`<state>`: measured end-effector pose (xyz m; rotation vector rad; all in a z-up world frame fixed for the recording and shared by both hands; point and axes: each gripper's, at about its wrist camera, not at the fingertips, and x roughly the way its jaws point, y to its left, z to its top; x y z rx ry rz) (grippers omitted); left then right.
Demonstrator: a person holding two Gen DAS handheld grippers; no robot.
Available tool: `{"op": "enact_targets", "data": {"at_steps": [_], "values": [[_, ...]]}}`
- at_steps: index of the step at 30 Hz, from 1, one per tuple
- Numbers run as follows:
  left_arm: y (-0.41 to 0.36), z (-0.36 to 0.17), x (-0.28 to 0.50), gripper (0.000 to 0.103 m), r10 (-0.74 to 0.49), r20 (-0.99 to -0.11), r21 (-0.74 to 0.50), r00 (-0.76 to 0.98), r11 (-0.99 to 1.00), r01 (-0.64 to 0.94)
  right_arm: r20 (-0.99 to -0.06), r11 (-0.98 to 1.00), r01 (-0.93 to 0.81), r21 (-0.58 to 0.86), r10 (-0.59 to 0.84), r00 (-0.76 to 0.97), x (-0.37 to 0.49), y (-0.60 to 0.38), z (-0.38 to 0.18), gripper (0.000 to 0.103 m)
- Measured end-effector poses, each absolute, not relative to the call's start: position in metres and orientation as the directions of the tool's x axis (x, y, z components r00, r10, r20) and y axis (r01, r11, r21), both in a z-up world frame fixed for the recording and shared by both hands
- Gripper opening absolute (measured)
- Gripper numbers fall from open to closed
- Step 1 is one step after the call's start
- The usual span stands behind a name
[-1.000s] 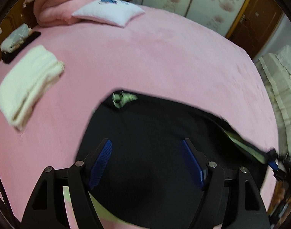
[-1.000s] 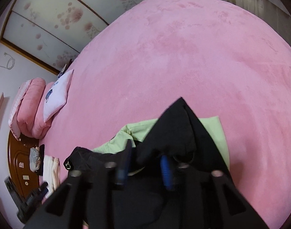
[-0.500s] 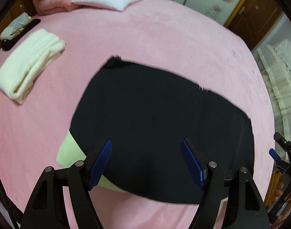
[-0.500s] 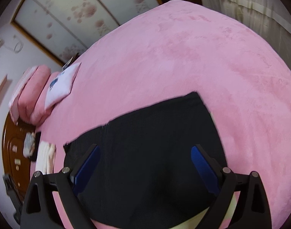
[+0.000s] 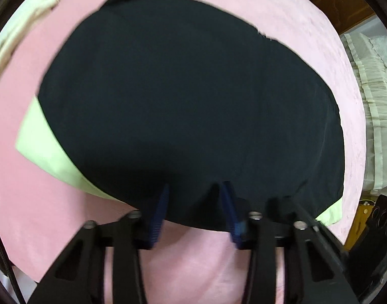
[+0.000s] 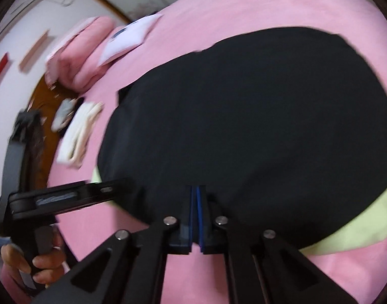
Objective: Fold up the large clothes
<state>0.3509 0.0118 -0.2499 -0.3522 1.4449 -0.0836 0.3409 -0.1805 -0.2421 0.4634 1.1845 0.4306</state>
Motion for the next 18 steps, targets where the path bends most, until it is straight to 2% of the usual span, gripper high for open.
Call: {"op": "enact_targets", "data": {"at_steps": [4, 8, 11, 13, 17, 18], "values": [[0.005, -0.263, 0.349, 0.034, -0.263, -0.959, -0.278, 0.105, 0.946, -0.165, -0.801, 0.847, -0.086, 0.525, 0.526, 0.285, 0.347, -0.17, -0.259, 0.002], [0.0, -0.274, 0.353, 0.034, -0.238, -0.967, -0.25, 0.084, 0.954, -0.168, -0.79, 0.83, -0.073, 0.552, 0.549, 0.271, 0.354, -0.179, -0.276, 0.0], [-0.004, -0.281, 0.354, 0.034, -0.188, -0.98, -0.197, 0.067, 0.966, -0.169, -0.845, 0.888, -0.061, 0.456, 0.454, 0.283, 0.351, -0.193, -0.285, 0.0], [-0.005, -0.281, 0.354, 0.034, -0.158, -0.985, -0.167, 0.066, 0.97, -0.179, -0.865, 0.91, -0.017, 0.414, 0.398, 0.305, 0.345, -0.216, -0.287, 0.0], [0.01, -0.277, 0.352, 0.035, -0.088, -0.991, -0.11, 0.098, 0.962, -0.249, -0.856, 0.878, 0.154, 0.454, 0.382, 0.348, 0.327, -0.287, -0.29, 0.0], [0.015, -0.277, 0.351, 0.035, -0.055, -0.994, -0.08, 0.099, 0.961, -0.266, -0.876, 0.889, 0.204, 0.411, 0.322, 0.359, 0.32, -0.305, -0.289, 0.0]]}}
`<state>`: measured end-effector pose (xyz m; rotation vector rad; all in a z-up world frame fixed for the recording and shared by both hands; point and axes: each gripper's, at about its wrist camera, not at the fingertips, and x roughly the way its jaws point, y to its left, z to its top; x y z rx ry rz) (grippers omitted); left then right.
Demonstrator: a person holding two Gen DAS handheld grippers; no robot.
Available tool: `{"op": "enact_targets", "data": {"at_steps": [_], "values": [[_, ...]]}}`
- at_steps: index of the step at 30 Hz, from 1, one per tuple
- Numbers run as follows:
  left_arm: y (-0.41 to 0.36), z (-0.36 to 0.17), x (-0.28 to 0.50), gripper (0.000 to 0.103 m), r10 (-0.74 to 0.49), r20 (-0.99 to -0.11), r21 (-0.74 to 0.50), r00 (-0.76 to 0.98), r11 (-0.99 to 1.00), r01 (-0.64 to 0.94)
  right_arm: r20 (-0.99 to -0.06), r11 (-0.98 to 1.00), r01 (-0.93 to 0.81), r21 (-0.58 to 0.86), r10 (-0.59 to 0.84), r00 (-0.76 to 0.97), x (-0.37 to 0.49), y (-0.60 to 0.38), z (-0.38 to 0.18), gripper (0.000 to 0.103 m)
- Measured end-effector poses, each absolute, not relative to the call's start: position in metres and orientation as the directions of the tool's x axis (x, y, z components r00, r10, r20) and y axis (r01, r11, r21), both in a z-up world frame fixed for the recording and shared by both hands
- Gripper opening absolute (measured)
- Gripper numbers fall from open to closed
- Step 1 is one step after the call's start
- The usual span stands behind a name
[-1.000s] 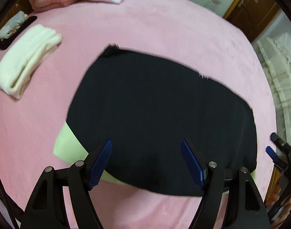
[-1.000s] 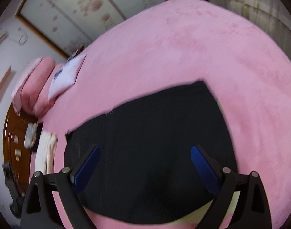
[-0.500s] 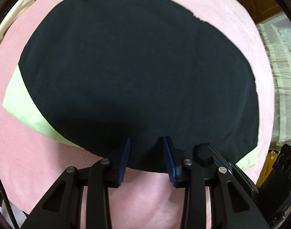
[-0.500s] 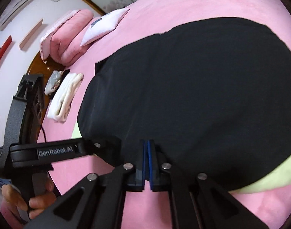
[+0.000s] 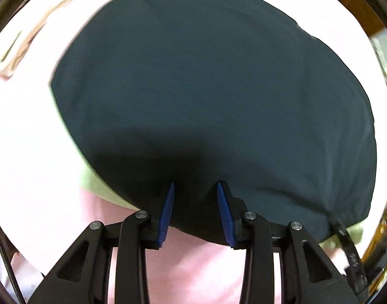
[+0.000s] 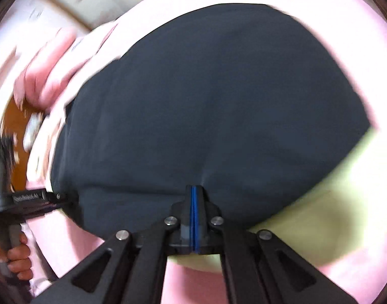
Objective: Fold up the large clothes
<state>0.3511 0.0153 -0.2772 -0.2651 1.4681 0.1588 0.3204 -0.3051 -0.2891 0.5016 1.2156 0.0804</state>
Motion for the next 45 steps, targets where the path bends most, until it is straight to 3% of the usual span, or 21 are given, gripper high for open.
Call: {"op": "enact_targets", "data": {"at_steps": [6, 10, 13, 16, 24, 26, 31, 34, 38, 44, 45], "values": [[0.067, -0.285, 0.351, 0.036, 0.308, -0.943, 0.265, 0.125, 0.923, -0.28, -0.93, 0.922, 0.322, 0.215, 0.093, 0.356, 0.288, -0.356, -0.28, 0.0], [0.112, -0.298, 0.354, 0.036, 0.401, -0.913, 0.361, 0.079, 0.882, -0.303, -0.935, 0.947, 0.322, -0.007, -0.12, 0.334, 0.282, -0.344, -0.266, 0.0], [0.139, -0.285, 0.347, 0.036, 0.233, -0.972, 0.194, 0.045, 0.892, -0.408, -0.908, 0.939, 0.337, 0.065, -0.085, 0.411, 0.274, -0.337, -0.247, 0.0], [0.132, -0.265, 0.339, 0.036, 0.08, -0.994, 0.041, 0.075, 0.908, -0.417, -0.87, 0.924, 0.315, 0.217, 0.037, 0.492, 0.272, -0.315, -0.23, 0.0], [0.007, -0.278, 0.333, 0.036, -0.196, -0.981, -0.196, 0.011, 0.976, -0.097, -0.808, 0.861, 0.123, 0.494, 0.403, 0.43, 0.301, -0.204, -0.25, 0.0], [-0.015, -0.288, 0.336, 0.036, -0.206, -0.978, -0.206, 0.0, 0.977, -0.052, -0.79, 0.838, 0.122, 0.532, 0.44, 0.428, 0.307, -0.188, -0.255, 0.0], [-0.045, -0.297, 0.363, 0.047, -0.197, -0.98, -0.197, 0.035, 0.98, -0.003, -0.746, 0.79, 0.14, 0.597, 0.484, 0.457, 0.351, -0.184, -0.278, 0.0], [-0.041, -0.287, 0.385, 0.047, -0.246, -0.964, -0.25, 0.104, 0.968, -0.021, -0.744, 0.82, 0.109, 0.562, 0.444, 0.499, 0.382, -0.183, -0.282, 0.0], [-0.041, -0.275, 0.42, 0.047, -0.287, -0.936, -0.301, 0.204, 0.953, -0.037, -0.792, 0.912, -0.032, 0.409, 0.372, 0.485, 0.407, -0.18, -0.285, 0.0], [-0.05, -0.285, 0.454, 0.047, -0.237, -0.922, -0.256, 0.306, 0.966, -0.024, -0.744, 0.899, -0.041, 0.437, 0.387, 0.545, 0.427, -0.204, -0.291, 0.0], [-0.053, -0.285, 0.455, 0.043, -0.202, -0.922, -0.217, 0.331, 0.976, -0.008, -0.741, 0.894, -0.015, 0.449, 0.381, 0.553, 0.432, -0.212, -0.293, 0.0]]}}
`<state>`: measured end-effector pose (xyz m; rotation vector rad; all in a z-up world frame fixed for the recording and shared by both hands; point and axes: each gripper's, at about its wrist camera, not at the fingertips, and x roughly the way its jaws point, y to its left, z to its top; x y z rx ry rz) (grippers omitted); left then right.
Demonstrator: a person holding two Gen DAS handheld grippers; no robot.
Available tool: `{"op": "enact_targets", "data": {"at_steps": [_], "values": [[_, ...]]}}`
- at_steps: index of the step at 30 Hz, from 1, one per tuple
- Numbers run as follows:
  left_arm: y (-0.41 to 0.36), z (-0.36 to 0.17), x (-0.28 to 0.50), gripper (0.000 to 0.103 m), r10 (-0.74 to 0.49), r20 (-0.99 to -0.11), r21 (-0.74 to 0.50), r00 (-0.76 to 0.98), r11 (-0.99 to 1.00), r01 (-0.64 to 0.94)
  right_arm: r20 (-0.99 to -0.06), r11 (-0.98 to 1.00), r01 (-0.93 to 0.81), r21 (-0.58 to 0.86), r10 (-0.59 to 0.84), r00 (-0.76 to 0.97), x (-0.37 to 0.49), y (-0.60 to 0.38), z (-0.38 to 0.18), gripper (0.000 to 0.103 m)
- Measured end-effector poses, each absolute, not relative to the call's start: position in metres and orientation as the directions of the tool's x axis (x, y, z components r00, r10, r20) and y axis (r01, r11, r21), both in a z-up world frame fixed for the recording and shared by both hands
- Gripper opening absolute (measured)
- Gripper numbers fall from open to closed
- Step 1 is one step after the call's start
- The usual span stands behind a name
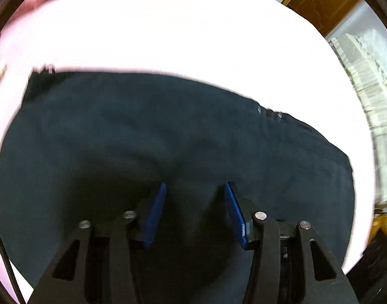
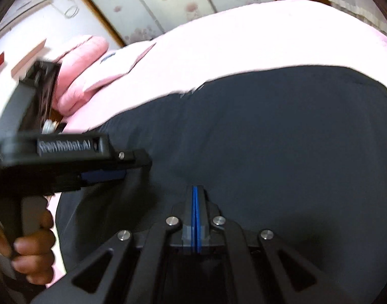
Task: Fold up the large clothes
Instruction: 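Open both grippers and lift them away from the black fabric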
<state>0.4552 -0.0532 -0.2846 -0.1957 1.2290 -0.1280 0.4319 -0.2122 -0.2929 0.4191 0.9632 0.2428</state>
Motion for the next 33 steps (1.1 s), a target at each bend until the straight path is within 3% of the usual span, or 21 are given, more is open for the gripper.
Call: {"op": "enact_targets", "data": {"at_steps": [4, 7, 8, 10, 12, 17, 21, 27, 33], "values": [[-0.054, -0.283, 0.457, 0.026, -0.139, -0.919, -0.151, 0.37, 0.988, -0.005, -0.728, 0.858, 0.089, 0.506, 0.369, 0.577, 0.448, -0.247, -0.298, 0.0], [-0.04, -0.281, 0.46, 0.022, -0.076, -0.914, -0.097, 0.399, 0.995, -0.035, -0.768, 0.913, 0.154, 0.377, 0.215, 0.603, 0.452, -0.263, -0.293, 0.0], [-0.031, -0.28, 0.462, 0.023, -0.018, -0.913, -0.044, 0.408, 0.998, -0.055, -0.781, 0.92, 0.189, 0.344, 0.168, 0.602, 0.454, -0.28, -0.293, 0.0], [-0.011, -0.282, 0.47, 0.035, 0.138, -0.899, 0.09, 0.415, 0.987, -0.132, -0.802, 0.92, 0.254, 0.297, 0.097, 0.59, 0.454, -0.311, -0.296, 0.0], [0.018, -0.286, 0.475, 0.042, 0.213, -0.888, 0.136, 0.407, 0.968, -0.209, -0.824, 0.92, 0.334, 0.204, -0.023, 0.566, 0.45, -0.347, -0.297, 0.0], [0.089, -0.29, 0.492, 0.043, 0.395, -0.851, 0.289, 0.345, 0.902, -0.32, -0.848, 0.859, 0.496, 0.131, -0.163, 0.505, 0.437, -0.416, -0.293, 0.0], [0.106, -0.282, 0.474, 0.045, 0.388, -0.85, 0.27, 0.357, 0.902, -0.337, -0.832, 0.854, 0.517, 0.054, -0.247, 0.497, 0.437, -0.406, -0.277, 0.0], [0.127, -0.266, 0.445, 0.045, 0.389, -0.835, 0.246, 0.389, 0.897, -0.369, -0.822, 0.911, 0.406, 0.069, -0.179, 0.541, 0.433, -0.356, -0.246, 0.0], [0.1, -0.235, 0.374, 0.045, 0.307, -0.856, 0.137, 0.416, 0.91, -0.39, -0.841, 0.947, 0.197, 0.255, 0.117, 0.528, 0.443, -0.27, -0.231, 0.0]]}}
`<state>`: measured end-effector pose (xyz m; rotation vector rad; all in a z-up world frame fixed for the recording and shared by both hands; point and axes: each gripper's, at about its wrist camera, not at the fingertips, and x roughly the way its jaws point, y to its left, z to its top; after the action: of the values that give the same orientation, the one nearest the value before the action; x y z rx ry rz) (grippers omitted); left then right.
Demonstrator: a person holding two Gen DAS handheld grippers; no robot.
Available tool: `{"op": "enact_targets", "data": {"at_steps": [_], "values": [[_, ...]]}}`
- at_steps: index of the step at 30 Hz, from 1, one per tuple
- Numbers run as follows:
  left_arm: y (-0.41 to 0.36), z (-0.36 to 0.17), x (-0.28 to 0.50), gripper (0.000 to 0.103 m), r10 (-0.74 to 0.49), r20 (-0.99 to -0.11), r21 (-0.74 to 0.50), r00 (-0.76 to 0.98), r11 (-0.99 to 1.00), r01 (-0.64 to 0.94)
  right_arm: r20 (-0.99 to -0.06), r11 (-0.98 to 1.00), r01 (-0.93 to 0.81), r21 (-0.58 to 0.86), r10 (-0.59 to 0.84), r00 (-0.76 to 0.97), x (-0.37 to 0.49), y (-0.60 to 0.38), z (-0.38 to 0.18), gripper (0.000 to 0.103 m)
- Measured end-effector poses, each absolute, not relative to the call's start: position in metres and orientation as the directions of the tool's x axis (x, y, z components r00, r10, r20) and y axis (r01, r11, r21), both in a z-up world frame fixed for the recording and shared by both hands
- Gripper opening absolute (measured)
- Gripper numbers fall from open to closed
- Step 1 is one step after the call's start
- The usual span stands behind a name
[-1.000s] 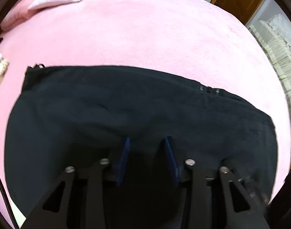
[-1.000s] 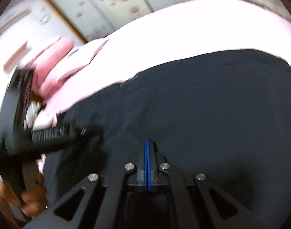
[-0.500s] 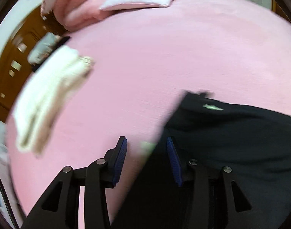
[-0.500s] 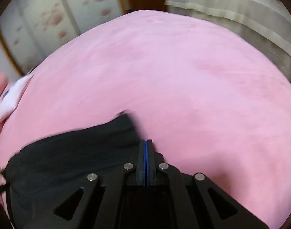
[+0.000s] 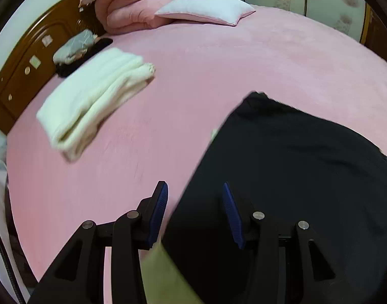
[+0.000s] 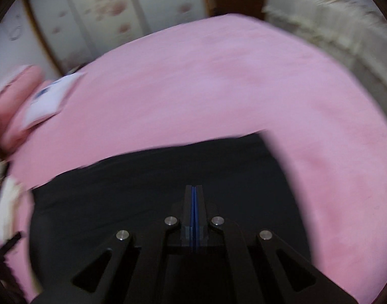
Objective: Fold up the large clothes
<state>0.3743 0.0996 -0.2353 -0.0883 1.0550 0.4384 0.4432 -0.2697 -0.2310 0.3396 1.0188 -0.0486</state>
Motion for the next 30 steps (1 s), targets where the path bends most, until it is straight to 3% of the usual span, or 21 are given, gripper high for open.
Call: {"op": "enact_targets", "data": {"at_steps": [5, 11, 18, 20, 22, 24, 30], "values": [[0.097, -0.235, 0.337, 0.045, 0.212, -0.884, 0.021, 0.417, 0.908, -0.417, -0.869, 0.967, 0.031, 0.251, 0.212, 0.448, 0.45, -0.194, -0.235, 0.0], [0.093, -0.237, 0.301, 0.045, 0.169, -0.909, -0.003, 0.381, 0.912, -0.41, -0.925, 0.948, 0.079, 0.309, 0.281, 0.255, 0.448, -0.16, -0.266, 0.0], [0.106, -0.261, 0.262, 0.045, 0.091, -0.952, -0.062, 0.291, 0.878, -0.475, -0.96, 0.973, 0.032, 0.227, 0.218, 0.175, 0.436, -0.14, -0.287, 0.0], [0.106, -0.27, 0.25, 0.049, 0.03, -0.96, -0.113, 0.278, 0.868, -0.484, -0.967, 0.978, 0.023, 0.206, 0.199, 0.16, 0.437, -0.137, -0.287, 0.0], [0.109, -0.281, 0.242, 0.066, -0.07, -0.957, -0.205, 0.282, 0.85, -0.486, -0.971, 0.982, 0.011, 0.19, 0.186, 0.15, 0.438, -0.133, -0.287, 0.0], [0.114, -0.291, 0.234, 0.068, -0.148, -0.943, -0.289, 0.298, 0.808, -0.513, -0.972, 0.983, 0.009, 0.186, 0.182, 0.145, 0.438, -0.132, -0.288, 0.0], [0.126, -0.311, 0.24, 0.089, -0.28, -0.908, -0.414, 0.312, 0.718, -0.559, -0.975, 0.987, -0.015, 0.157, 0.158, 0.156, 0.435, -0.124, -0.287, 0.0]]}}
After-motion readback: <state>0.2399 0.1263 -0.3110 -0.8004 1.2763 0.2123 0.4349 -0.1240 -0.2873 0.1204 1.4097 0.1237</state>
